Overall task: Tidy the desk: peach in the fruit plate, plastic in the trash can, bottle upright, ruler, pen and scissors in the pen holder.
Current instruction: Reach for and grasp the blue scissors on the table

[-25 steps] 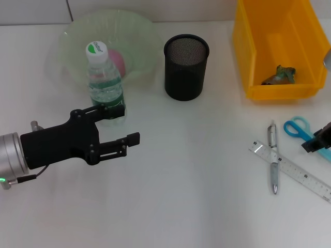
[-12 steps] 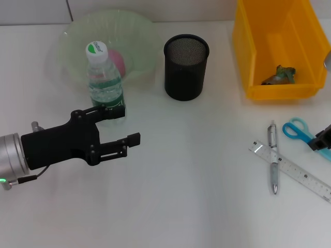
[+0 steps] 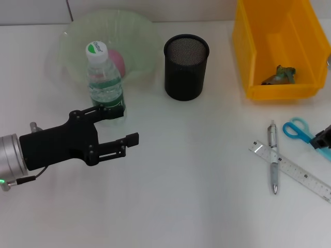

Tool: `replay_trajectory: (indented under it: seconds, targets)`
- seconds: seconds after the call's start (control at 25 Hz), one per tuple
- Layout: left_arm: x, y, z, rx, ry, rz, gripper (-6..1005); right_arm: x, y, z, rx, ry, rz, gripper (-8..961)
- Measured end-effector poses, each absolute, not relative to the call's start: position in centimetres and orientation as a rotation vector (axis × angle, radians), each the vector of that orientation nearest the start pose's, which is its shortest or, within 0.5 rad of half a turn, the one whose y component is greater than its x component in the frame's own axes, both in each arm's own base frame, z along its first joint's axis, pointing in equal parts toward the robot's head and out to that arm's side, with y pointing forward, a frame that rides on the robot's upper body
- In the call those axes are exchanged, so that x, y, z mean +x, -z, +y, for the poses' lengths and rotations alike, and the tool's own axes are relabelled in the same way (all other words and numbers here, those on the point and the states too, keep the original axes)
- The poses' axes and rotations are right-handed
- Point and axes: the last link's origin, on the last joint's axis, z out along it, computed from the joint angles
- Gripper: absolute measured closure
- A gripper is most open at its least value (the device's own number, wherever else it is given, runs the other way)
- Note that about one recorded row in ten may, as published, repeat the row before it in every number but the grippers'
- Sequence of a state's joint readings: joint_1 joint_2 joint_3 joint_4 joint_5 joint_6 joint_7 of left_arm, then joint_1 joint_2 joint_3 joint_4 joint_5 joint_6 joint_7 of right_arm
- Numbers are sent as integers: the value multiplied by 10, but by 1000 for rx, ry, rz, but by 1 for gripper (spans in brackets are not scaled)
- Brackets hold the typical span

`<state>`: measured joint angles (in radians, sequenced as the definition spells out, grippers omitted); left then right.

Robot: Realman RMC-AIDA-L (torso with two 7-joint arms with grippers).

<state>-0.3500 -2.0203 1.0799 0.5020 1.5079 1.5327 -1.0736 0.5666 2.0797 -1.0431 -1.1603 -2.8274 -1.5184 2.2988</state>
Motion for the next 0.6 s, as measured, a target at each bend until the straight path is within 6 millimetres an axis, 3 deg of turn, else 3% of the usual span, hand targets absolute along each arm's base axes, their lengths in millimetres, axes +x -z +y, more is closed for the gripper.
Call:
replay_trajectory:
  seconds: [0.24,0.6]
  targets:
    - [-286,18,280,-2656,896,-482,221,269,-54,347,-2439,540,1053,791]
    - [-286,18,279,-2658,898,-481,222,264,-62,340,-2451,585,1039,937]
